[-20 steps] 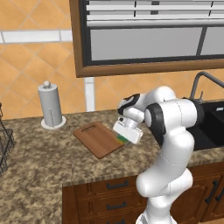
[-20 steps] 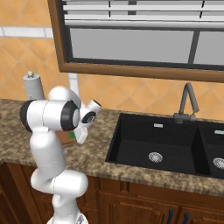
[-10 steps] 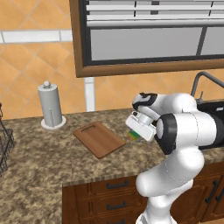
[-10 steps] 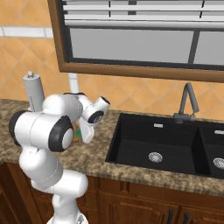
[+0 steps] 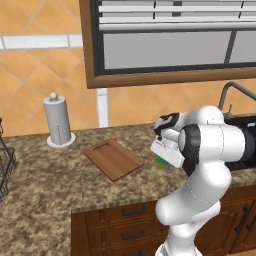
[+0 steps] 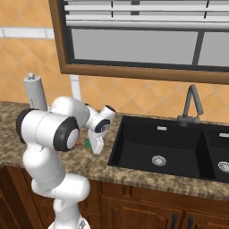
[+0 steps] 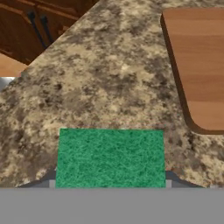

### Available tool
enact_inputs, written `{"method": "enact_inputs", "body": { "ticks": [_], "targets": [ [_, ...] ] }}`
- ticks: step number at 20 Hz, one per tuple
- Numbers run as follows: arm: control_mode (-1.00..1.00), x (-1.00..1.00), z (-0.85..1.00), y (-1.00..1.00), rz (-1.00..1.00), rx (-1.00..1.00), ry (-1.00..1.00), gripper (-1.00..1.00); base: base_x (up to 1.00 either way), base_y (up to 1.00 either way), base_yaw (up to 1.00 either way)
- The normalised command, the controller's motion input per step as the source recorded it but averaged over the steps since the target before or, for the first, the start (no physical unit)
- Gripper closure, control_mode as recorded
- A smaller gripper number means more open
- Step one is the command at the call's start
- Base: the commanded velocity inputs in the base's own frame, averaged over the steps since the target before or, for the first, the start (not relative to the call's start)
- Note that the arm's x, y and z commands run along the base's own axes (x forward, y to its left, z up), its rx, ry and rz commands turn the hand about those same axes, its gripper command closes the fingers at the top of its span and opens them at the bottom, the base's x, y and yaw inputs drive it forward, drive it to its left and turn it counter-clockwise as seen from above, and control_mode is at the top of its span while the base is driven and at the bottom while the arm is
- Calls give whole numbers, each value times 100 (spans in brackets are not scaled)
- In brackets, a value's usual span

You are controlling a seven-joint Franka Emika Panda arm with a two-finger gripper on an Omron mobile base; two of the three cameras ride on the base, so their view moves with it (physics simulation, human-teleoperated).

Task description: Pick up the sponge from the counter and clean the cutting board by briefly scrubbing or pressing down on the cutting board. Once finished, release the sponge.

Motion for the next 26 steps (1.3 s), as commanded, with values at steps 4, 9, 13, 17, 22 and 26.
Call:
{"method": "enact_inputs", "body": {
  "ticks": [4,9,13,17,22,26],
  "targets": [
    [-100,0,-17,-2,0,5,-4,-100,0,0,0],
    [-100,0,2,0,0,-9,-13,-100,0,0,0],
    [-100,3,18,0,0,-15,-9,-100,0,0,0],
    [-100,-11,43,0,0,-7,-10,-100,0,0,0],
    [-100,-45,74,0,2,0,-5,-100,0,0,0],
    [-100,-74,100,1,3,0,-2,-100,0,0,0]
  ]
}}
